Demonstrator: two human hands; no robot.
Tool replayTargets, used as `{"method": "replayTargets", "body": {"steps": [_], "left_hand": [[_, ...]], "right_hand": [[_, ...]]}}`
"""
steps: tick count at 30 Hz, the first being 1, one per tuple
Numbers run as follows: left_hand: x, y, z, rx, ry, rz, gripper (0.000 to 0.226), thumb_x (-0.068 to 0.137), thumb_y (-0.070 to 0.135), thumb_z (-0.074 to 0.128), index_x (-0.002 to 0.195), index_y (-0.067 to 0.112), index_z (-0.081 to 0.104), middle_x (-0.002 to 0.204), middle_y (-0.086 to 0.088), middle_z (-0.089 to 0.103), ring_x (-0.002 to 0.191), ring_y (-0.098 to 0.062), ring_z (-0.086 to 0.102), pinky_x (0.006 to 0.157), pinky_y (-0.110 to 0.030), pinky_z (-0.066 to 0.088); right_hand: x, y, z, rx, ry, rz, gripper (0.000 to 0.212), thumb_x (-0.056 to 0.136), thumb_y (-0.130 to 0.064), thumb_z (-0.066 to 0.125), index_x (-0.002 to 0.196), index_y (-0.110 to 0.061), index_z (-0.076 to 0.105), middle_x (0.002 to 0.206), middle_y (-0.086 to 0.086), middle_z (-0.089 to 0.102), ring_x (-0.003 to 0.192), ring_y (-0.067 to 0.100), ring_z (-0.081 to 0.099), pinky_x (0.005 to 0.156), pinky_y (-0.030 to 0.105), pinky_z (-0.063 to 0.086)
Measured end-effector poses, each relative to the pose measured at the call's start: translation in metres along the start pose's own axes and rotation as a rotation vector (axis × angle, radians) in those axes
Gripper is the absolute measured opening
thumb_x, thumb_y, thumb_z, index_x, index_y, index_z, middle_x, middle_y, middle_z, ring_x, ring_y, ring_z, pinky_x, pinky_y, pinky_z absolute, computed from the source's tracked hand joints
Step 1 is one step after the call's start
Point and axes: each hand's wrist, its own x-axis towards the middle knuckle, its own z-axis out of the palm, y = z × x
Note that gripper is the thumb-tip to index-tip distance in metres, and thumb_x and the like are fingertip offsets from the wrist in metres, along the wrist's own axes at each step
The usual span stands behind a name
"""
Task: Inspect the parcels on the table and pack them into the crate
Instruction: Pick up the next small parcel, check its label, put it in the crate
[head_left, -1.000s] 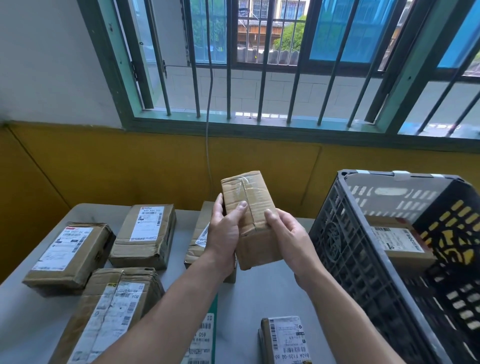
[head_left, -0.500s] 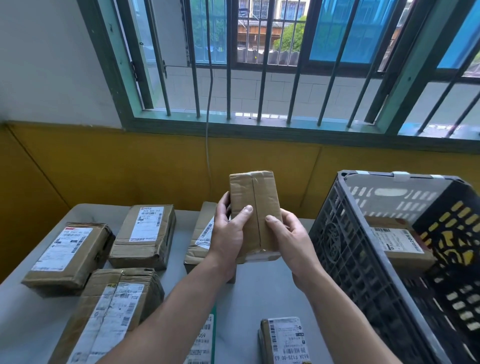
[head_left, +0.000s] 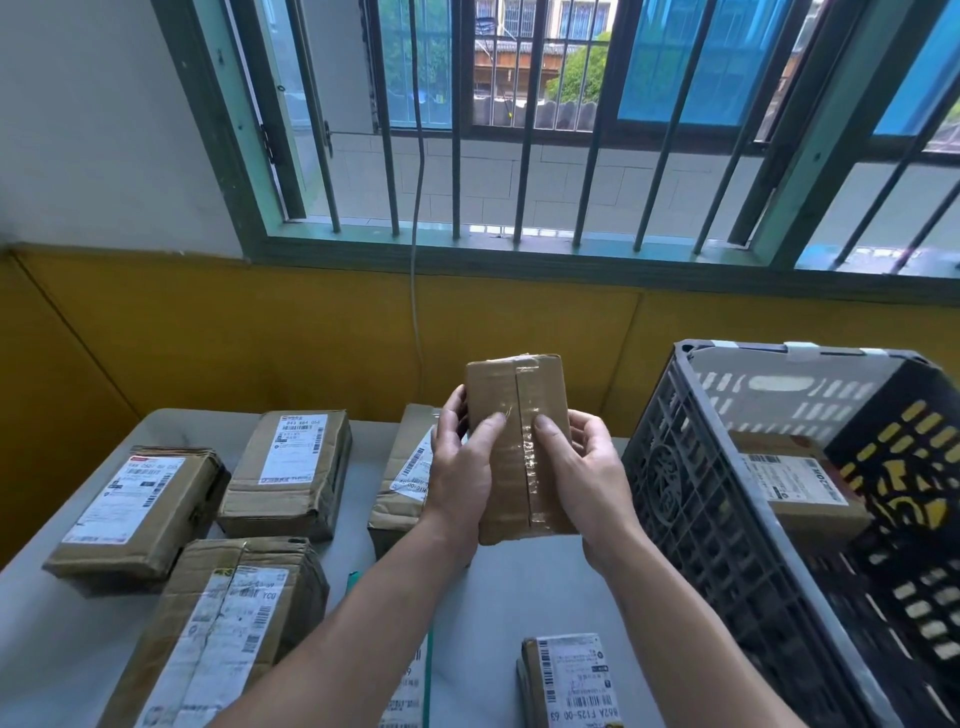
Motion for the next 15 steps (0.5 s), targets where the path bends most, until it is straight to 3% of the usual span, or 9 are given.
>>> {"method": "replayTargets", "body": {"steps": [6, 10, 15], "left_hand": [[-0.0024, 0.0027, 0.0011, -0.012, 0.020, 0.027, 0.041, 0.098, 0.019, 0.064, 0.136, 0.032, 0.052, 0.131, -0.012, 0.066, 0.119, -0.036, 0.065, 0.099, -0.062, 0.052], [-0.0039, 0.0064, 0.0019, -0.005, 0.015, 0.035, 0.029, 0.101, 0.023, 0.061, 0.125, 0.034, 0.052, 0.128, -0.010, 0.067, 0.116, -0.033, 0.067, 0.098, -0.061, 0.053], [-0.0046, 0.0056, 0.0000, 0.028, 0.001, 0.061, 0.025, 0.100, 0.023, 0.062, 0.119, 0.035, 0.051, 0.130, -0.008, 0.065, 0.120, -0.029, 0.064, 0.102, -0.056, 0.052]], "right_hand": [[0.0012, -0.0003, -0.0004, 0.069, -0.031, 0.001, 0.027, 0.096, -0.034, 0.068, 0.122, -0.034, 0.061, 0.112, -0.003, 0.074, 0.102, 0.016, 0.073, 0.089, 0.043, 0.061], [0.0016, -0.0002, 0.0005, 0.092, -0.029, 0.002, 0.033, 0.095, -0.037, 0.068, 0.127, -0.030, 0.062, 0.112, -0.002, 0.074, 0.103, 0.016, 0.073, 0.086, 0.038, 0.062], [0.0030, 0.0014, -0.0025, 0.068, -0.017, -0.005, 0.026, 0.095, -0.027, 0.066, 0.121, -0.027, 0.062, 0.104, -0.006, 0.075, 0.089, 0.006, 0.074, 0.065, 0.019, 0.056]]}}
